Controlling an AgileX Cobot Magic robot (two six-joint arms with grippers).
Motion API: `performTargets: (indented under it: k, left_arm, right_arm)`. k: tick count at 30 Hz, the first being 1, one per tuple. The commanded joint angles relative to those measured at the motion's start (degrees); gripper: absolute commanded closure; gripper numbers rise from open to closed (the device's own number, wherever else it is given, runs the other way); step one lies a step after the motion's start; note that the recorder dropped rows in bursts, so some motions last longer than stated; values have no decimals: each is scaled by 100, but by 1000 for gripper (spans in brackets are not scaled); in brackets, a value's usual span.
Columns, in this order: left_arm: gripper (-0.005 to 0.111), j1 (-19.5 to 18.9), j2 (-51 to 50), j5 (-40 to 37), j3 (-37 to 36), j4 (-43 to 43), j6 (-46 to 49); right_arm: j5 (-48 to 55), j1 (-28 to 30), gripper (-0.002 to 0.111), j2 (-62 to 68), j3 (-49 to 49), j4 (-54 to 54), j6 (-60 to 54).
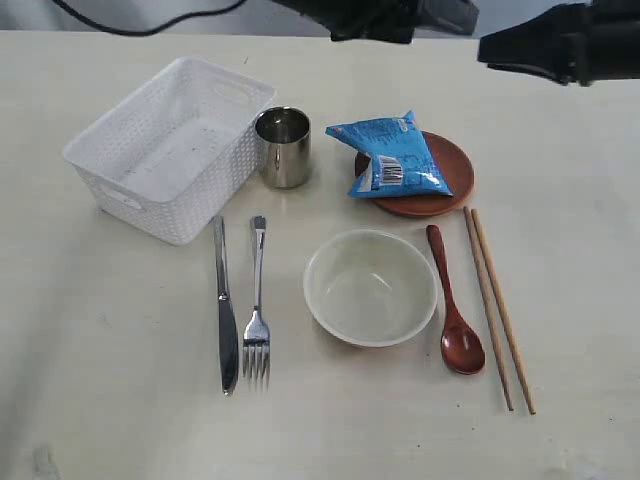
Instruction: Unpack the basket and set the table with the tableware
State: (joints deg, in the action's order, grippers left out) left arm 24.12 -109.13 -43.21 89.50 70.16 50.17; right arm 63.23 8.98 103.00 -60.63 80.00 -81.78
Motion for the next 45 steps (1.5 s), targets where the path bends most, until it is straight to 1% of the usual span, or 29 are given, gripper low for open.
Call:
performTargets:
  k: [1, 3, 4, 5, 6, 9, 11, 14, 15, 22, 25, 31, 32, 35, 37, 42, 45]
  left_arm:
    - [37, -379, 440, -94, 22, -859, 29]
    - [40, -535, 493, -156, 22, -1119, -140]
    - [43, -631, 493, -228, 22, -1168, -165]
    - [48, -717, 493, -308, 22, -1167, -165]
    - [52, -802, 493, -378, 22, -1167, -165]
    - [71, -981, 493, -607, 22, -1202, -155]
    - [85, -1072, 493, -771, 22, -1202, -83]
    - [104, -1087, 493, -796, -100, -1212, 136]
    - [106, -1087, 493, -796, -154, -1212, 274]
    - [106, -1087, 493, -771, -617, -1168, 809]
    - [106, -1087, 493, -606, -645, -964, 1019]
    - [106, -1087, 493, -509, -645, -934, 1088]
    - [106, -1087, 493, -509, -645, -934, 1103]
    - [106, -1087, 493, -509, -645, -934, 1103]
    - [106, -1087, 493, -495, -645, -934, 1104]
    - [106, -1087, 493, -495, -645, -924, 1104]
    - [106, -1087, 493, -495, -645, -891, 1146]
  right_arm:
    - [-1031, -981, 108, -26, 11, -234, -96]
    - [-1492, -1446, 109, -26, 11, -295, -84]
    - [-1657, -1614, 109, -26, 11, -321, -61]
    - [-1857, -1846, 109, -26, 11, -408, -32]
    - [-2062, -1949, 109, -26, 11, -490, 1]
    - [-2708, -2379, 109, 14, 11, -900, 365]
    - [-3191, -2533, 109, 100, 11, -1244, 695]
    - [-3530, -2565, 109, 310, 11, -1394, 981]
    - [-3579, -2565, 109, 374, 11, -1394, 981]
    - [-3847, -2565, 109, 726, -1, -1383, 1006]
    - [-4048, -2565, 109, 821, -1, -1383, 1006]
    - [-4262, -2554, 109, 938, -1, -1490, 1071]
    - [-4262, -2554, 109, 925, -1, -1566, 1123]
    - [-4357, -2431, 109, 914, -1, -2235, 1809]
    - [-4359, -2356, 109, 914, -1, -2425, 2065]
    - [-4452, -2312, 109, 914, -1, -2781, 2424]
    - [-4430, -2312, 109, 896, -1, -2779, 2413]
